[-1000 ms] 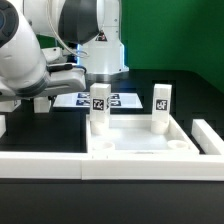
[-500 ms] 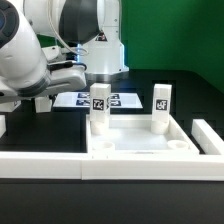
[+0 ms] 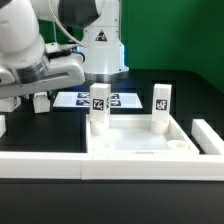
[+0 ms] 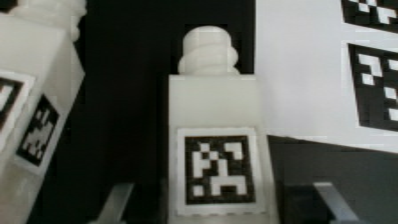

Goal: Assemble square table

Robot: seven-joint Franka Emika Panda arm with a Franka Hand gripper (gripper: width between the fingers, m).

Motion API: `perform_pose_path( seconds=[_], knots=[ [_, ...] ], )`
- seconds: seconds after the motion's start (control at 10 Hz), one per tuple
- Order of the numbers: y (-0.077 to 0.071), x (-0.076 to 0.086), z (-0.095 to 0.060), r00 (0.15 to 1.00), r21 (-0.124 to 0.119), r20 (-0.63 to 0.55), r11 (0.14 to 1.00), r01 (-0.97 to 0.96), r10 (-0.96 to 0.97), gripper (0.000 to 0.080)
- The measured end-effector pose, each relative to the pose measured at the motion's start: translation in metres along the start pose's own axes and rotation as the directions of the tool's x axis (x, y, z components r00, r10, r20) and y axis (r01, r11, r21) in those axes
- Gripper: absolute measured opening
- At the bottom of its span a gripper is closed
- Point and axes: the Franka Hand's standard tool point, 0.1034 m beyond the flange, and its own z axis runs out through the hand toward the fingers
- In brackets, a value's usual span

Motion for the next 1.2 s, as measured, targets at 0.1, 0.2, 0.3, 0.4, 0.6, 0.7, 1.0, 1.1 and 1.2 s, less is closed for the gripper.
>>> perform_pose_path(
  seconds=[0.1,0.2,0.3,0.4,0.6,0.7,1.0,1.1,1.2],
  knots=[
    [0.001,0.003,-0.007,0.997,-0.014,-0.074,1.000,0.006,-0.007,0.0292],
    [-0.003,0.000,-0.028,0.993,-0.029,-0.114,1.000,0.012,-0.015,0.0292],
    [-0.010,-0.006,-0.070,0.986,-0.048,-0.163,0.998,0.028,-0.036,0.0292],
    [-0.013,-0.009,-0.101,0.975,-0.051,-0.220,0.998,0.026,-0.037,0.0292],
    [-0.018,-0.015,-0.159,0.942,-0.077,-0.333,0.997,0.015,-0.040,0.0292],
    [-0.021,-0.011,-0.175,0.914,-0.112,-0.401,0.994,0.007,-0.052,0.0292],
    [-0.014,-0.007,-0.178,0.818,-0.149,-0.568,0.989,0.007,-0.091,0.0292],
    [-0.016,-0.006,-0.180,0.774,-0.148,-0.627,0.989,-0.009,-0.086,0.0292],
    [-0.037,0.001,-0.196,0.736,-0.071,-0.677,0.996,-0.059,-0.004,0.0292]
  ],
)
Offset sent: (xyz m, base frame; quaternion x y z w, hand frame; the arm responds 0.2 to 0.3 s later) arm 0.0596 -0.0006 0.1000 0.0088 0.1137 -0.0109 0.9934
